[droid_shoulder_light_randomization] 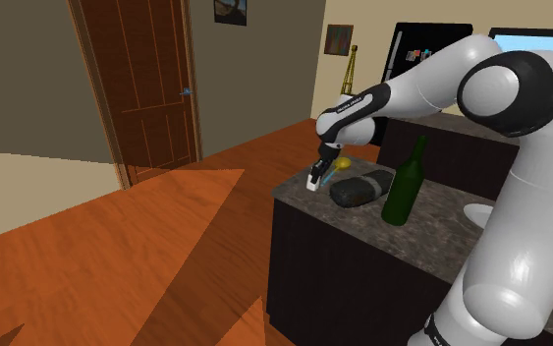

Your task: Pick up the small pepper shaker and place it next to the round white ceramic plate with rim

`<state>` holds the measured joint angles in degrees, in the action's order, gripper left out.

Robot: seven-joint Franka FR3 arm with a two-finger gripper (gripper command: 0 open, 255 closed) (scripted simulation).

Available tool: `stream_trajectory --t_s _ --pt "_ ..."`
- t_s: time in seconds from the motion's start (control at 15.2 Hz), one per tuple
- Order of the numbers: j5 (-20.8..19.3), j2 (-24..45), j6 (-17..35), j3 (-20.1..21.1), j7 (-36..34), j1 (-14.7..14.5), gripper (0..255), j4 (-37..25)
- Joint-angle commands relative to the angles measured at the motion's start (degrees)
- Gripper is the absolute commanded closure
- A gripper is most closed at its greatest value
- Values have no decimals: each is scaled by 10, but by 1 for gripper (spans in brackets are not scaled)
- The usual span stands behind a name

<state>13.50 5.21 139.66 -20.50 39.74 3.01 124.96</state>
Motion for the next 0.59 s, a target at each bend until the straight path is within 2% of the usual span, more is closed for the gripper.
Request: stream_trajectory --t_s 0.0,0.53 --pt "-8 -8 -14 -1 -7 -1 255 -7" --pt "-35 -40 -71 -3 -31 -2 255 -36"
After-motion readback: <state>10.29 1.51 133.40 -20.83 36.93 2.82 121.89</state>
